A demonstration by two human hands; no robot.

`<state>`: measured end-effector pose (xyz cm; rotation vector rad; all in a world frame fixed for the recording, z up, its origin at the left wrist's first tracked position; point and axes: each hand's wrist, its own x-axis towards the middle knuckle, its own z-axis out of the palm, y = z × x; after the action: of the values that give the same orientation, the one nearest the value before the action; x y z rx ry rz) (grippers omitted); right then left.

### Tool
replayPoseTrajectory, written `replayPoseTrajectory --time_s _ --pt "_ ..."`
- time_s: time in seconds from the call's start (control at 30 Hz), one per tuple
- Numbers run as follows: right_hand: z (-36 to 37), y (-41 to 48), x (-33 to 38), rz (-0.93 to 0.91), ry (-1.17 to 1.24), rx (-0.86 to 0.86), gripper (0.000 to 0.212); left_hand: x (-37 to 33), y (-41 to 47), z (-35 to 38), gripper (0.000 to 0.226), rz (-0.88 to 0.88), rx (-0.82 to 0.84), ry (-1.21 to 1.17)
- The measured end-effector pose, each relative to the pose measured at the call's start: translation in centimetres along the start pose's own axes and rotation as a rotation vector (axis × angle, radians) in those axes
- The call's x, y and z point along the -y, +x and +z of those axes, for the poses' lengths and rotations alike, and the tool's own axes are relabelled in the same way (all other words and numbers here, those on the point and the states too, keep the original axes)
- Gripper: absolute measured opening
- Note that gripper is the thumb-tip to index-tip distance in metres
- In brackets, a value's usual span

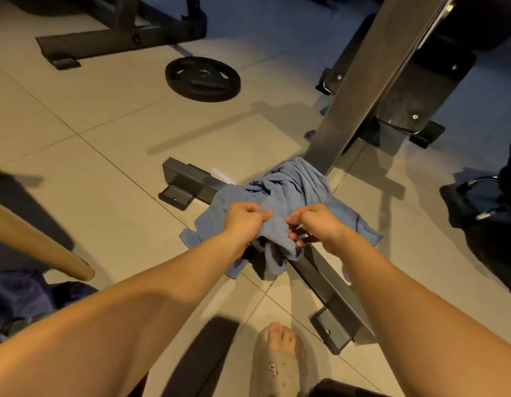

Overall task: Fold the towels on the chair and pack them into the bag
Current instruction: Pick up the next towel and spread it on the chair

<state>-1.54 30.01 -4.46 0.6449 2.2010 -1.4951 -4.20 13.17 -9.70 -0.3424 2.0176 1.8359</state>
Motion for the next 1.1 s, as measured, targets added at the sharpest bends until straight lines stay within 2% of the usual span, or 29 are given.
replayPoseTrajectory --time_s 0.07,0.1,0.23,0.33,0.37,0.5,0.53,0.57,0.7,0.8,0.9,1.03,1.1 --pt "-0.1 -1.1 2.7 -0.01 -0.084 0.054 0.012 -3.2 -1.3 -2.7 0.035 0.164 0.015 0.143" --pt "0.0 -1.8 4.3 -0.04 -0.13 0.051 0.013 -5.0 -2.0 -3.9 0.033 0.218 0.027 0.208" --pt "0.6 -4.5 11.2 -0.319 -0.24 -0.028 0.012 -12.4 -6.1 -8.7 0.018 0.424 0.098 0.367" --pt "1.7 -7.5 16.6 -0.503 -0.288 0.092 0.046 -17.8 -9.9 -12.1 0.019 0.555 0.131 0.425" --pt "2.2 -8.7 18.2 -0.555 -0.306 0.14 0.048 -19.4 -11.2 -13.2 0.018 0.58 0.143 0.442" --pt "3.4 -13.1 23.7 -0.65 -0.337 0.243 0.023 -25.1 -16.6 -17.6 0.014 0.671 0.094 0.516" --pt "3.6 -14.3 24.8 -0.659 -0.314 0.282 0.025 -26.2 -17.9 -19.0 0.015 0.686 0.045 0.527" --pt "3.9 -15.5 25.8 -0.651 -0.274 0.344 0.029 -27.0 -19.0 -20.4 0.016 0.689 -0.002 0.533" --pt "5.4 -20.2 28.0 -0.587 -0.075 0.686 0.02 -27.6 -22.8 -26.0 0.014 0.659 -0.107 0.54" --pt "8.0 -21.4 28.7 -0.491 -0.028 0.799 0.029 -26.6 -25.6 -29.0 0.014 0.668 -0.205 0.563" --pt "11.7 -20.9 29.0 -0.414 -0.106 0.79 0.035 -25.3 -28.4 -31.6 0.014 0.654 -0.255 0.555" --pt "15.8 -21.1 29.2 -0.46 -0.185 0.736 0.011 -22.2 -30.9 -34.6 0.015 0.485 -0.21 0.666" --pt "17.2 -21.8 29.4 -0.501 -0.176 0.733 0.014 -20.2 -31.5 -35.8 0.014 0.399 -0.168 0.73"
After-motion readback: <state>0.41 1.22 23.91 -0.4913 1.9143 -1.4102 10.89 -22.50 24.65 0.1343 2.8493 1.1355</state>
